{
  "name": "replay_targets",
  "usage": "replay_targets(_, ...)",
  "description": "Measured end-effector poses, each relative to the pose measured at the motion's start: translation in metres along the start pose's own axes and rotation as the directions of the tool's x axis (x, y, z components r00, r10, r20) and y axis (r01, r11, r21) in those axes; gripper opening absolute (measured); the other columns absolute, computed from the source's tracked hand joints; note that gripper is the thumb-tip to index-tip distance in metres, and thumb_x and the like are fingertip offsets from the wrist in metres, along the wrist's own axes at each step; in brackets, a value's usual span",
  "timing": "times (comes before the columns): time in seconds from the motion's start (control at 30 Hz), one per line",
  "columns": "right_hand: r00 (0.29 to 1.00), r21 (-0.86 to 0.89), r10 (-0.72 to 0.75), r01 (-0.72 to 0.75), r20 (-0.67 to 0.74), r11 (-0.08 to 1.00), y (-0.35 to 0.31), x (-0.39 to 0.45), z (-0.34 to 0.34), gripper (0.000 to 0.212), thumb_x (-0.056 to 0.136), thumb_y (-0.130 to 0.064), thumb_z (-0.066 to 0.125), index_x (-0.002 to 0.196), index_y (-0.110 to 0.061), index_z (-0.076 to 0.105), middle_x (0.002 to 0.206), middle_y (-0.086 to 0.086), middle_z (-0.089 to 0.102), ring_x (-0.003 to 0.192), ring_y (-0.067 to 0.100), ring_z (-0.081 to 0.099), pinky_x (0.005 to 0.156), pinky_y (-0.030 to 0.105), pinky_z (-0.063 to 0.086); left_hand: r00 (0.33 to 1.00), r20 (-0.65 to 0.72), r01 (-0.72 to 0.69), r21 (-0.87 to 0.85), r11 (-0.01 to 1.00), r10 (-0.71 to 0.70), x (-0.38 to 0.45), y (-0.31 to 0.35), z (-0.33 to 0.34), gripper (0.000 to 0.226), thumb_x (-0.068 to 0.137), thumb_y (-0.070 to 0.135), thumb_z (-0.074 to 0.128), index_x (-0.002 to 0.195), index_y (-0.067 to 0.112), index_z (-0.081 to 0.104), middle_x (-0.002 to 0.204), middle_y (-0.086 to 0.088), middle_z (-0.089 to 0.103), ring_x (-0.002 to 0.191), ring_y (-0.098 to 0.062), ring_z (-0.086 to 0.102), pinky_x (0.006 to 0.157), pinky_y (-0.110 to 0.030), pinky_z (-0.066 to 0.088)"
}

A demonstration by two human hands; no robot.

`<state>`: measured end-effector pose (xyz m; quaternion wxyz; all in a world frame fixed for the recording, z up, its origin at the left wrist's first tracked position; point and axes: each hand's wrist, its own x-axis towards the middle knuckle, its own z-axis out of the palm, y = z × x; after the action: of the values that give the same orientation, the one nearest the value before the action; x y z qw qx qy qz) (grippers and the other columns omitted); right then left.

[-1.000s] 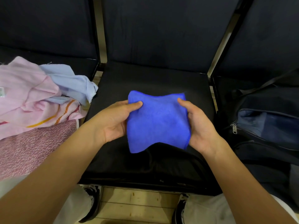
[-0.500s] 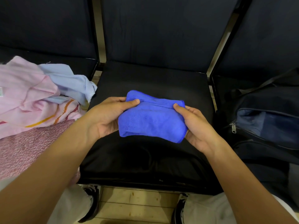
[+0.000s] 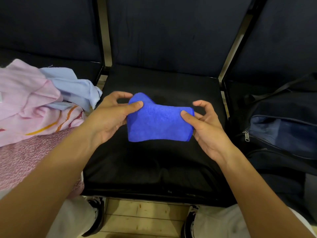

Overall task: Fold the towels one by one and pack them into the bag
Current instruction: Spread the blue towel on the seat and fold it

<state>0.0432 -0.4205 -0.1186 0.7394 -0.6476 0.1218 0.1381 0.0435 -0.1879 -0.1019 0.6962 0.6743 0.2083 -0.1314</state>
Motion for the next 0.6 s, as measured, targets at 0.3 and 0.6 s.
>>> replay_targets(0.3, 0.948, -0.589, -0.291, 0.307, 0.126, 0.747, 0.015, 0.006, -0.005, 0.052, 0.077, -0.008, 0.082, 0.123, -0.025, 0.062, 0.114, -0.011, 0.066, 0.107, 0.007, 0.065, 0.088, 0.026, 0.058, 0.94, 0.189, -0.34, 0.544, 0.767, 0.283, 0.004, -0.008, -0.009, 0.049, 0.069, 0.008, 0.084, 0.107, 0.03, 0.063, 0.11, 0.012, 0.065, 0.1, -0.009, 0.065, 0.085, -0.028, 0.055)
replay_targets(0.6, 0.962, -0.548, -0.263, 0.256, 0.067, 0.796, 0.016, 0.009, -0.004, 0.018, 0.095, -0.036, 0.063, 0.105, -0.021, 0.067, 0.105, -0.003, 0.067, 0.095, 0.008, 0.065, 0.086, 0.026, 0.056, 0.882, 0.187, -0.421, 0.725, 0.545, 0.433, 0.009, -0.01, -0.01, 0.014, 0.088, 0.036, 0.064, 0.095, 0.028, 0.055, 0.096, 0.005, 0.053, 0.085, -0.011, 0.054, 0.073, -0.022, 0.041)
